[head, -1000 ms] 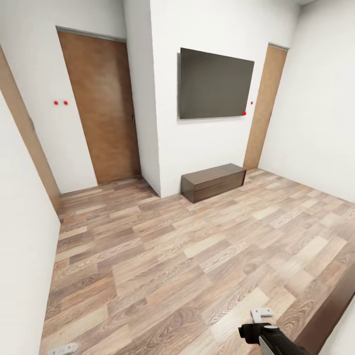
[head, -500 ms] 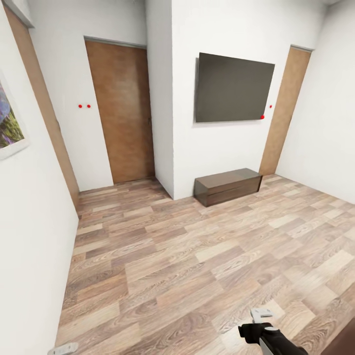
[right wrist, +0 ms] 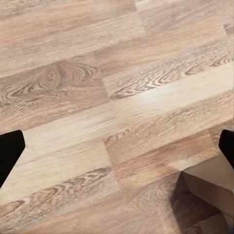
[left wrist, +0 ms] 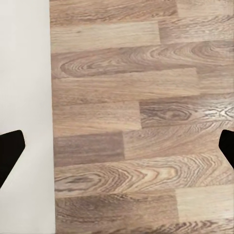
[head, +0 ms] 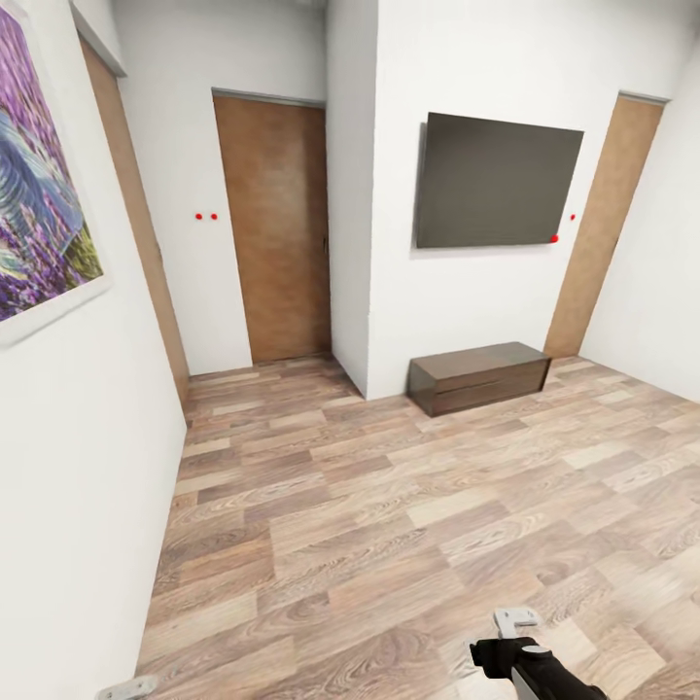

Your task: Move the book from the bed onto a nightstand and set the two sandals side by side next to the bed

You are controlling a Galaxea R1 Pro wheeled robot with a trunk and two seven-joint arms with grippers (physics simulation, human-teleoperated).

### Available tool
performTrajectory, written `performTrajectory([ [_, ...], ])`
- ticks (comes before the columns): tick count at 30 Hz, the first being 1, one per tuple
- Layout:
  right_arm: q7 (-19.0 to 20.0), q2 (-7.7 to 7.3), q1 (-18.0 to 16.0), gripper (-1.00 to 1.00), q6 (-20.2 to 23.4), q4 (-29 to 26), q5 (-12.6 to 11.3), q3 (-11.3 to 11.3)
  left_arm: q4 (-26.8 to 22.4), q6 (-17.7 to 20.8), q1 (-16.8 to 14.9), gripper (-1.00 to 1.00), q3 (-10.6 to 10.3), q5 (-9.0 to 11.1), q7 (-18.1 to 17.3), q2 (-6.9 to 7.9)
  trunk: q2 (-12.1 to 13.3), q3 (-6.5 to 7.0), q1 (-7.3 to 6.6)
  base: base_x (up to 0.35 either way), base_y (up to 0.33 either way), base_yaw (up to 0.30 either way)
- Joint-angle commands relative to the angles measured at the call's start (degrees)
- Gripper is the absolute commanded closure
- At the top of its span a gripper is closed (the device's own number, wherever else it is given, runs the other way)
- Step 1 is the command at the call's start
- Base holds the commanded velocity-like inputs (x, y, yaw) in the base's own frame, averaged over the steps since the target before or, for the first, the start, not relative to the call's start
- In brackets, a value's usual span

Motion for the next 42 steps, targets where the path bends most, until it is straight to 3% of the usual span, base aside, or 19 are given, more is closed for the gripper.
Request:
performTrajectory([
  [1,-0.05,-0.03,0.01,-1.0,0.36,-0.15,0.01,0.23,0.11,-0.11,-0.06,-1.0,0.21,0.37,-0.38,-0.02,-0.04,0.01,0.0,0.0,0.0,0.193],
  [32,-0.05,0.34,0.01,-1.0,0.27,0.03,-0.48,-0.1,0.08,-0.12,-0.06,-1.0,-0.03,0.36,-0.38,-0.8,-0.04,2.22,0.0,0.0,0.0,0.169],
  [37,-0.05,0.29,0.01,-1.0,0.23,0.37,-0.54,-0.18,0.08,-0.12,-0.05,-1.0,-0.74,0.36,-0.38,-1.01,-0.04,2.31,0.0,0.0,0.0,0.04],
  [42,-0.05,0.49,0.01,-1.0,0.11,0.58,-0.52,-0.55,0.08,-0.15,-0.04,-1.0,-2.73,0.36,-0.37,-1.11,-0.04,2.34,0.0,0.068,-0.025,0.016],
])
